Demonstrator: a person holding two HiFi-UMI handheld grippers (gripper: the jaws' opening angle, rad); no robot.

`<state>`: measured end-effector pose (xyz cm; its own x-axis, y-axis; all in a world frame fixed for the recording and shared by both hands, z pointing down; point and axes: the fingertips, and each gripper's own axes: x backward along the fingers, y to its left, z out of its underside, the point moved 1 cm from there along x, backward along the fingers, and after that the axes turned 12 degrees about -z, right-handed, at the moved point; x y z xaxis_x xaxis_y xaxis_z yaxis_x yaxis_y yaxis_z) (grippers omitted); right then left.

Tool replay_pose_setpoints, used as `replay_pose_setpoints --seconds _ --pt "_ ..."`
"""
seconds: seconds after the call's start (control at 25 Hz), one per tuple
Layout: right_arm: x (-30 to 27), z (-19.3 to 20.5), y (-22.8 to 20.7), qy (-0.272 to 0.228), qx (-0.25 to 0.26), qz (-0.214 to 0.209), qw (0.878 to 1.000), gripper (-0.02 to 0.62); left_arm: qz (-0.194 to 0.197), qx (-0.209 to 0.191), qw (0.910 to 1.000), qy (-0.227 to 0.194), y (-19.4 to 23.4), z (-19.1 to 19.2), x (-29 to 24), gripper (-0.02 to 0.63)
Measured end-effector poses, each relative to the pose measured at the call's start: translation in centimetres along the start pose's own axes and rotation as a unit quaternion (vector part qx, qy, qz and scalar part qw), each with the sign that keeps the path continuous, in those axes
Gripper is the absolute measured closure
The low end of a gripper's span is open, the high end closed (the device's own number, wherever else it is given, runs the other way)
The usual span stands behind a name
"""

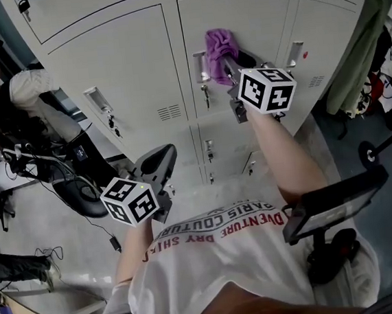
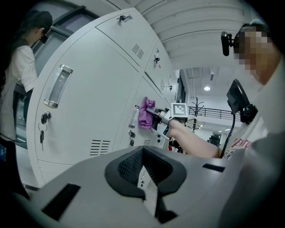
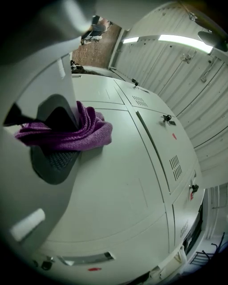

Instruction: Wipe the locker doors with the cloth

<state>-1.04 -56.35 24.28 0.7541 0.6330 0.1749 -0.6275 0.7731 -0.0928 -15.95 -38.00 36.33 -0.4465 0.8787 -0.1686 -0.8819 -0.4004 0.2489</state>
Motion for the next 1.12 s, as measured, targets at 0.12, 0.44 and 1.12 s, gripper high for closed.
replay_pose_setpoints --seconds 0.12,0.44,1.12 --pt "1.7 -0.2 -2.0 -0.002 0.006 0.023 1.0 0.548 0.007 -0.001 1.0 0.005 -0.4 0.3 -0.4 0.606" --pt "6.8 -1.4 -8.5 -0.021 0.008 0.109 0.994 0.548 0.028 -0.006 0.9994 0.018 -1.5 0.9 -1.4 0.606" --pt "11.4 -1.7 -12.8 -0.028 -0.004 0.173 0.985 0.549 0.042 -0.014 0.9986 0.03 -2.2 1.3 -1.9 0.607"
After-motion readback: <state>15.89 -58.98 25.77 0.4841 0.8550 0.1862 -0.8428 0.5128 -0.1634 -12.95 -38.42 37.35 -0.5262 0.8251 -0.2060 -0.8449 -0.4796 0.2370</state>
